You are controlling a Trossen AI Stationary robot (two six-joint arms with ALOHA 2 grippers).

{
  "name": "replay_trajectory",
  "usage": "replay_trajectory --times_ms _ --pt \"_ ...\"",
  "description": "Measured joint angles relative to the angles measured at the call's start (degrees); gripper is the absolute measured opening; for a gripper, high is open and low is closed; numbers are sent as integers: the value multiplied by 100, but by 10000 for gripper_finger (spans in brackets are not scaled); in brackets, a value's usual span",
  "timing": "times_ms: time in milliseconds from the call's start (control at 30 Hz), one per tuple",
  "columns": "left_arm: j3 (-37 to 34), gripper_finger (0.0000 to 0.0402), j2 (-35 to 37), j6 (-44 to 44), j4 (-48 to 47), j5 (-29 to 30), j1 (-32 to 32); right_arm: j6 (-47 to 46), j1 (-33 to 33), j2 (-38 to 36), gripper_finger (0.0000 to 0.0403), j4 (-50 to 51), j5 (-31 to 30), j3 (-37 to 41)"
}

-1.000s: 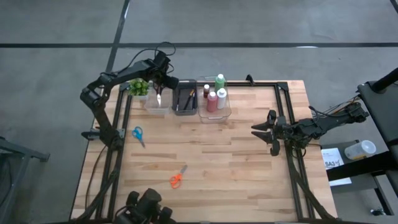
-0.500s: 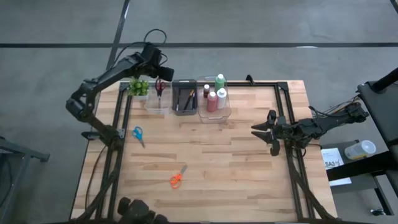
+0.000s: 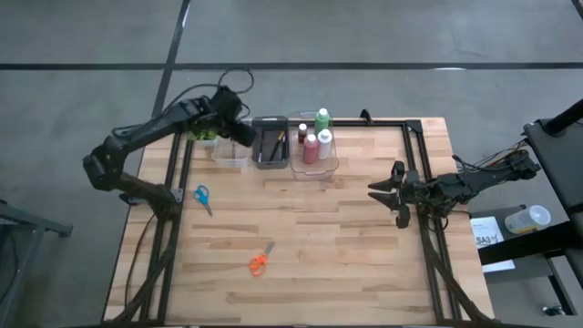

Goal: Pick & Place Paint Supplies
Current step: Put the orange scissors into the left transparent bin

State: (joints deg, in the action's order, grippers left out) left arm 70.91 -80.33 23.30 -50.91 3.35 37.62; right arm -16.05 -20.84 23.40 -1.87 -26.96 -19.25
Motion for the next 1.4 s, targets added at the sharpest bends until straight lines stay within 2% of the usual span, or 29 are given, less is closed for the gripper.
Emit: replay_trajectory --times_ms 367,733,1033,1233,1400 --pt "-461 106 15 232 17 -132 -918 0 -1 0 116 0 0 0" --pt "-496 106 15 815 29 -109 -2003 0 -2 0 116 0 0 0" --pt "-498 106 3 2016 79 147 -2784 0 -2 0 116 0 0 0" --pt "-607 106 -3 2969 699 548 -3390 0 -2 0 116 0 0 0" --pt "-975 106 -3 3988 1169 571 -3858 0 -1 0 116 0 0 0"
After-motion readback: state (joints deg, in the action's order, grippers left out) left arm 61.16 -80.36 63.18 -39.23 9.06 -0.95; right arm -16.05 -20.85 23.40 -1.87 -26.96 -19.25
